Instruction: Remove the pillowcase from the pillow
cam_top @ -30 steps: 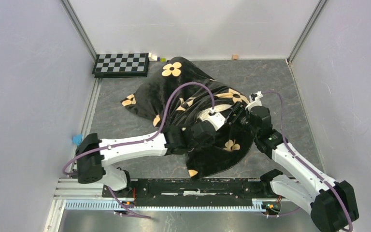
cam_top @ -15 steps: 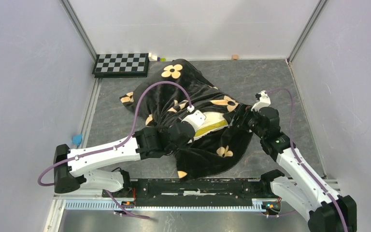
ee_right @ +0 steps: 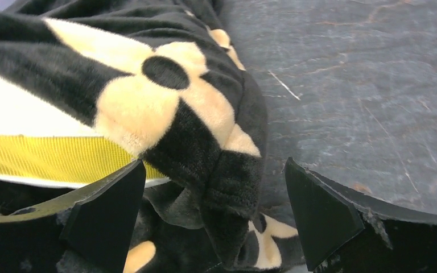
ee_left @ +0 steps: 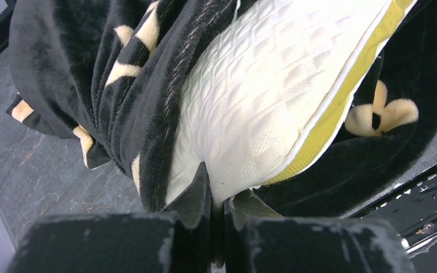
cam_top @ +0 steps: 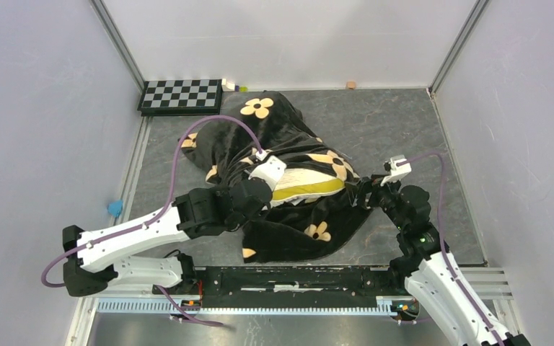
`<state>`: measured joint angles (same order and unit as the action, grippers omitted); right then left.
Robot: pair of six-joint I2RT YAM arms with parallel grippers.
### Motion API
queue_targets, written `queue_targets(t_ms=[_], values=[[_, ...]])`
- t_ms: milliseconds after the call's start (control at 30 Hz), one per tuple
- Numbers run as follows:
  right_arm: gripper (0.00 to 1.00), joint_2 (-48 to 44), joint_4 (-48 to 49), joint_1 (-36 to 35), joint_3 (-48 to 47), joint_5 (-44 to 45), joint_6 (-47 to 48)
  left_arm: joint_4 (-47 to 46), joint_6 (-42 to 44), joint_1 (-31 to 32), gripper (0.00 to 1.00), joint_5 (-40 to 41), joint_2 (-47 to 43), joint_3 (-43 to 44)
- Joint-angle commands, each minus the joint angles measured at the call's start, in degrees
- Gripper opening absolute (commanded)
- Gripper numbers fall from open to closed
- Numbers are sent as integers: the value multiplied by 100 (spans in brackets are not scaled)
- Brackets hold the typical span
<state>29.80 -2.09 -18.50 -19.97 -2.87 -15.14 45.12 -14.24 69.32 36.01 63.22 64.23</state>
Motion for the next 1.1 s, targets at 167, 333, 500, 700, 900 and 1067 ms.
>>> queue_targets(t_ms=[167,333,500,700,900,1067], values=[[98,724,686,16,-39,-1566,676,35,-348,-19,2,445,-703,644],[97,1045,753,16,19,-1942,703,139,-350,-23,2,543,-821,674],[77,1117,277,13,-122,-1440,680,179,-334,-25,2,759,-826,666],[40,874,-185,16,-81,-156,524,184,-360,-45,2,783,-876,688],[16,1320,711,16,-16,-457,115,-83,-263,-42,2,147,-1140,705],[13,2338,1763,15,-231,-639,-247,-336,-384,-49,2,-480,-1445,790]])
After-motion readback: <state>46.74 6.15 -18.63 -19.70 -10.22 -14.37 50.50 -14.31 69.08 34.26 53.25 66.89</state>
